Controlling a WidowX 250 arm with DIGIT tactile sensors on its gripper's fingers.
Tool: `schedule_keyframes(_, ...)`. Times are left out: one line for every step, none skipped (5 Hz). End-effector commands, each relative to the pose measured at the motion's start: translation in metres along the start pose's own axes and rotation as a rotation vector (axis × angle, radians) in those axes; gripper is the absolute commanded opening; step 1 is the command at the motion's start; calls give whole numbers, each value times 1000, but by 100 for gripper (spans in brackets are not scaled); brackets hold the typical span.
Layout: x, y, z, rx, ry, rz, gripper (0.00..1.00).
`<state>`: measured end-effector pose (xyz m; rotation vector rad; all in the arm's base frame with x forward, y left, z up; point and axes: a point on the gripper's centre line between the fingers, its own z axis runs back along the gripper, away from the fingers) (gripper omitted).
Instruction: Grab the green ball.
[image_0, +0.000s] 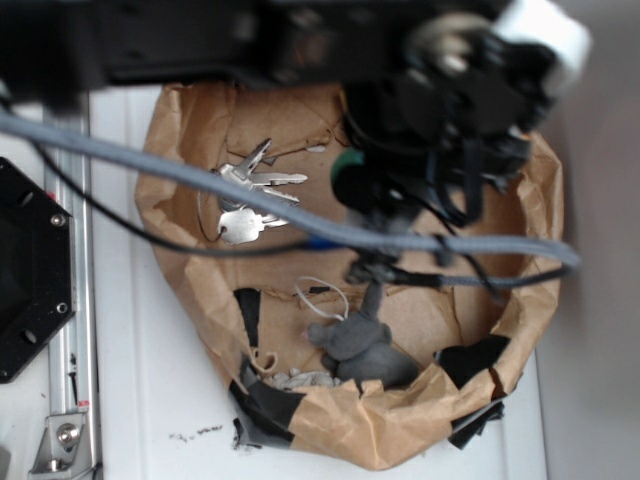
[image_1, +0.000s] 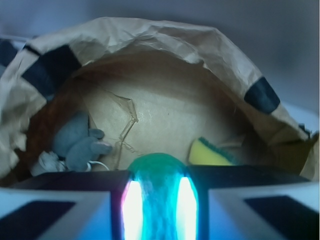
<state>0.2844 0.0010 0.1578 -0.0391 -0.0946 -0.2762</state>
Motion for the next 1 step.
schedule_keyframes(3,-7,9,49,-48,89,0)
